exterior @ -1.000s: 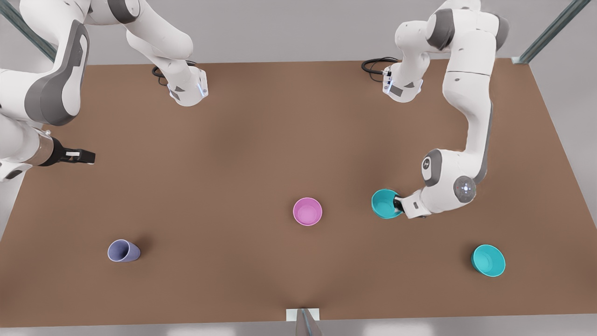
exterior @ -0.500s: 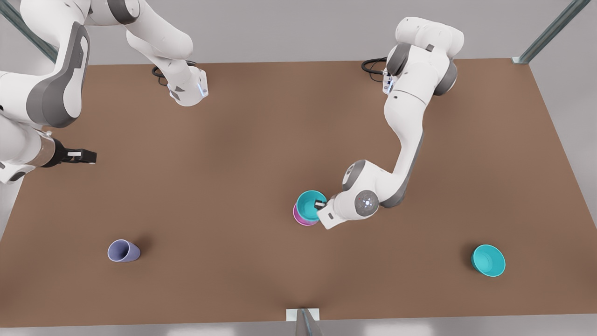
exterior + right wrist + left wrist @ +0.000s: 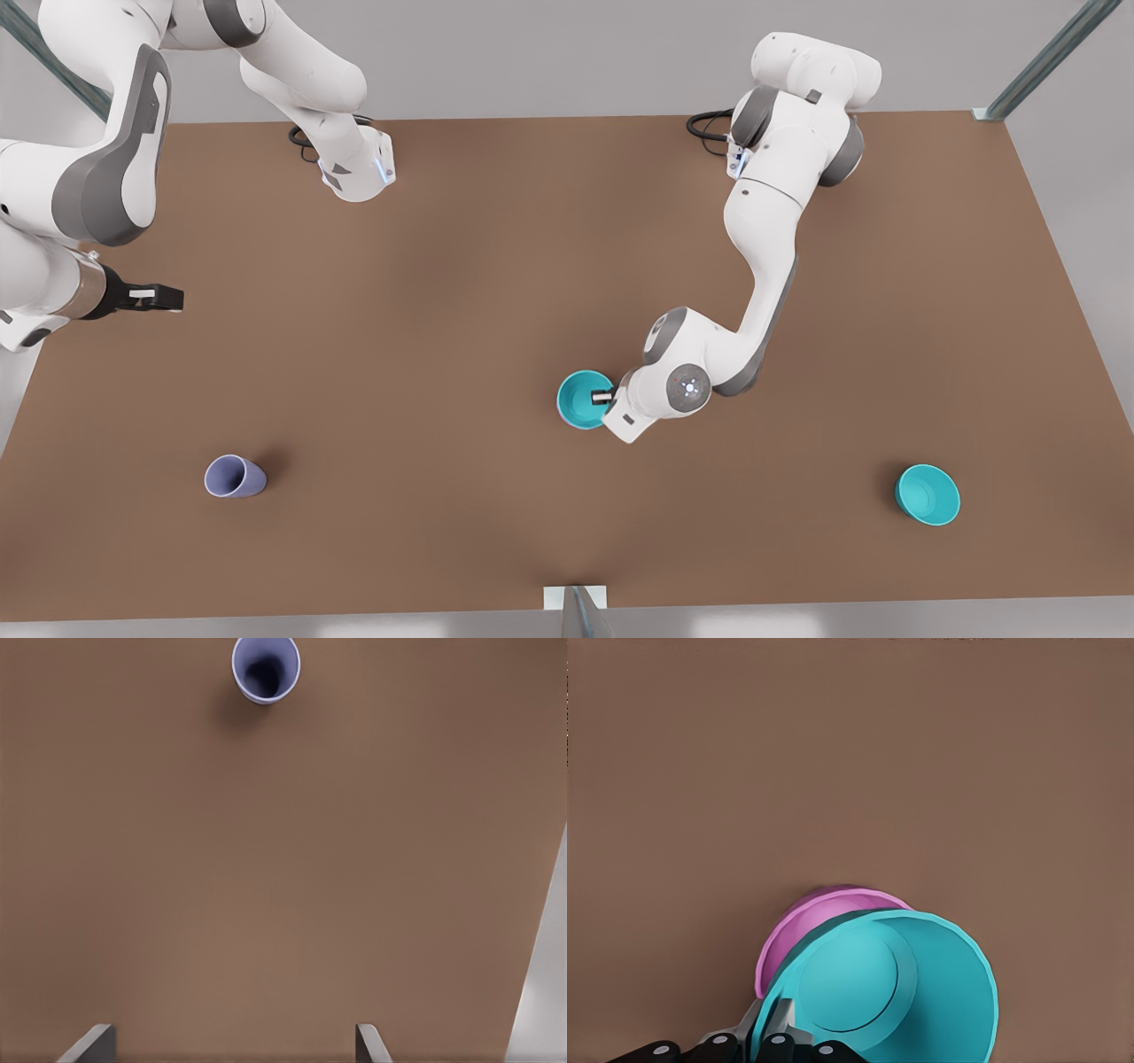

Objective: Stack the blue bowl on the pink bowl

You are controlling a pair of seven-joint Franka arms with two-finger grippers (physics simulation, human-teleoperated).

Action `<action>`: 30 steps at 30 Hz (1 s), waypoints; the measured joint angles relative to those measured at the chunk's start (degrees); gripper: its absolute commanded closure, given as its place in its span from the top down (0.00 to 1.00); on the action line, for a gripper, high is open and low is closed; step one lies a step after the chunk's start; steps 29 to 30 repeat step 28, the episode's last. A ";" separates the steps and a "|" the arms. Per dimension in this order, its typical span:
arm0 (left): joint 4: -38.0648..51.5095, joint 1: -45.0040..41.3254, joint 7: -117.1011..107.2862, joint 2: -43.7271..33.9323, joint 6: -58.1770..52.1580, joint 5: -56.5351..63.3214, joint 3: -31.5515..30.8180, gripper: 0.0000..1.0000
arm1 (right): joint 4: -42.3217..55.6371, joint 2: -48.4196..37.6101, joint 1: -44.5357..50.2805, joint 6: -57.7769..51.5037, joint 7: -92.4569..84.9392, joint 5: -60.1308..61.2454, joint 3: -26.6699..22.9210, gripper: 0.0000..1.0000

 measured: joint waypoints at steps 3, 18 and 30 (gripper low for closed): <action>-0.12 0.00 -1.89 0.48 0.31 -0.01 0.00 0.21 | 0.00 0.00 0.00 0.00 -0.11 -0.02 0.01 1.00; -1.41 1.50 -2.22 -16.13 -11.47 -0.33 20.37 1.00 | -0.16 -0.05 0.29 -0.07 -0.49 -0.37 0.08 1.00; -10.82 14.02 13.15 -40.84 -31.23 10.84 12.81 1.00 | -0.10 -0.08 0.00 -0.16 -0.60 0.00 0.09 1.00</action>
